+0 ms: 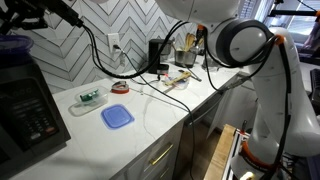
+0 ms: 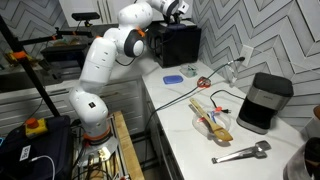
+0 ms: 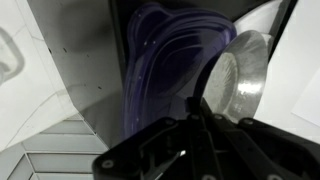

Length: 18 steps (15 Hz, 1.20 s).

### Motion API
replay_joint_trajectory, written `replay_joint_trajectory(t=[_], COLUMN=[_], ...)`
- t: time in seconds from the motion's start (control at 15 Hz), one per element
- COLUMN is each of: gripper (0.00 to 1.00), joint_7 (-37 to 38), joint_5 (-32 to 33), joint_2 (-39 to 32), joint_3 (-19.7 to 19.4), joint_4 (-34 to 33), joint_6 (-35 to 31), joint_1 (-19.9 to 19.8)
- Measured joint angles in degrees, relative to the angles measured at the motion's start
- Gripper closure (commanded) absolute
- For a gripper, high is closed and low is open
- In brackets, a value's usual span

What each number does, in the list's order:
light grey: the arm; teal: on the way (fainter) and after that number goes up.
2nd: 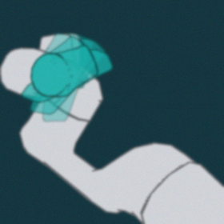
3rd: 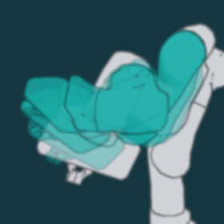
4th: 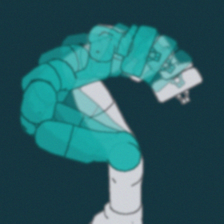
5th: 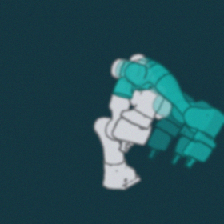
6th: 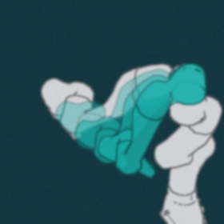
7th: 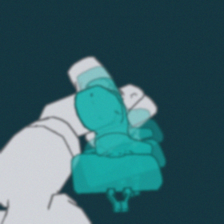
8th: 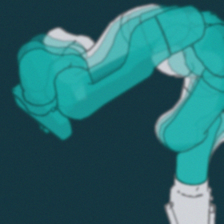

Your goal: Put the silver plate on the microwave

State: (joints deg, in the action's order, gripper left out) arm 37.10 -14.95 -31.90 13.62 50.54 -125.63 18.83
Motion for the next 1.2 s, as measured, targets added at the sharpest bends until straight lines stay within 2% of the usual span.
replay_joint_trajectory(t=[0.33,0.4,0.53,1.07,1.13,1.2], gripper=[0.99,0.73,0.65,0.05,0.00,0.00], joint_7=[1.70,2.14,2.86,4.53,4.53,4.58], joint_5=[0.01,0.01,0.01,2.47,3.59,5.16], joint_2=[-3.93,-4.48,-5.48,-6.44,-5.82,-4.85], joint_3=[-0.87,-1.20,-1.77,-3.29,-3.70,-4.36], joint_4=[-5.74,-6.53,-8.18,-14.12,-14.76,-15.10], joint_6=[2.27,2.65,3.65,5.38,5.16,4.64], joint_1=[0.93,1.17,1.63,3.76,4.39,5.12])
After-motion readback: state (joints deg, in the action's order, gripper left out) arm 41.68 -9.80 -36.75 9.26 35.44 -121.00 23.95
